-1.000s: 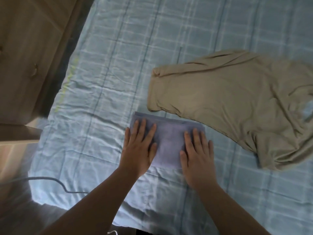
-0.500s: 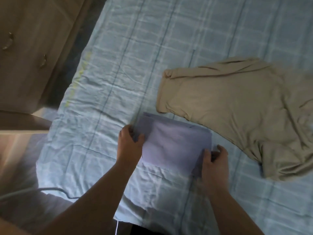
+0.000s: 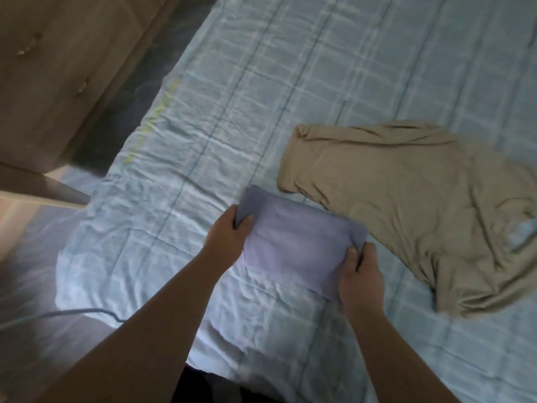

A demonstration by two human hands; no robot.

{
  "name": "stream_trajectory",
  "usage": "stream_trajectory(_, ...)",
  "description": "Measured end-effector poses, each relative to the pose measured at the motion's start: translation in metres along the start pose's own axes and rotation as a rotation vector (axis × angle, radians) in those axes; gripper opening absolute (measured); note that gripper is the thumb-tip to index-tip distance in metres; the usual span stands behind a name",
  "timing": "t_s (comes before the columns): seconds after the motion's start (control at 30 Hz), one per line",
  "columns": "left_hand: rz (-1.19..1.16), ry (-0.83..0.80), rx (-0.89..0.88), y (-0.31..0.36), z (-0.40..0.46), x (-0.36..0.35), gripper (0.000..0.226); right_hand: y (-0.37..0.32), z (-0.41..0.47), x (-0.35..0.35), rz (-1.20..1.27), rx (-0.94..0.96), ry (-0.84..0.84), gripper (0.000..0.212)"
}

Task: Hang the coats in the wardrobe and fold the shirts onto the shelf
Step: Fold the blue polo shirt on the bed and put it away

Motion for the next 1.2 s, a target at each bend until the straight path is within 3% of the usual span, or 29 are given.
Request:
stream_trajectory(0.2, -0.204, 0.206, -0.015, -0.010, -0.046, 0.088, 0.028, -0.074, -0.060, 0.011, 0.102, 0.181, -0.048, 0.029)
stream_trajectory(0.4, -0.392, 0.357, -0.080, -0.054, -0.151, 0.269, 0.028, -0.207, -0.188, -0.006, 0.205, 0.488, -0.151, 0.023)
stream_trajectory(0.6, -0.433, 0.723, -0.089, -0.135, -0.297, 0.478, 0.026, -0.356, -0.364, -0.085, 0.222, 0.815, -0.313, 0.021)
stream_trajectory(0.73, -0.424, 0.996, -0.043, -0.212, -0.395, 0.578, 0.020, -0.439, -0.486, -0.148, 0.239, 1.053, -0.468, 0.028)
stream_trajectory(0.97, -0.473, 1.320, 0.092, -0.304, -0.517, 0.680, 0.024, -0.530, -0.654, -0.234, 0.263, 1.291, -0.700, 0.030)
stream_trajectory(1.2, -0.494, 1.456, 0.144, -0.335, -0.513, 0.755, 0.029, -0.608, -0.697, -0.297, 0.293, 1.357, -0.807, 0.034)
Point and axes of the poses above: each hand's wrist, its own z-axis towards the middle knuckle, its own x-axis out of the back of the hand, y = z × x, the point moved 2 cm from there along z, towards the middle knuckle, and after that the axes turned 3 degrees about z, right-handed, at the moved point
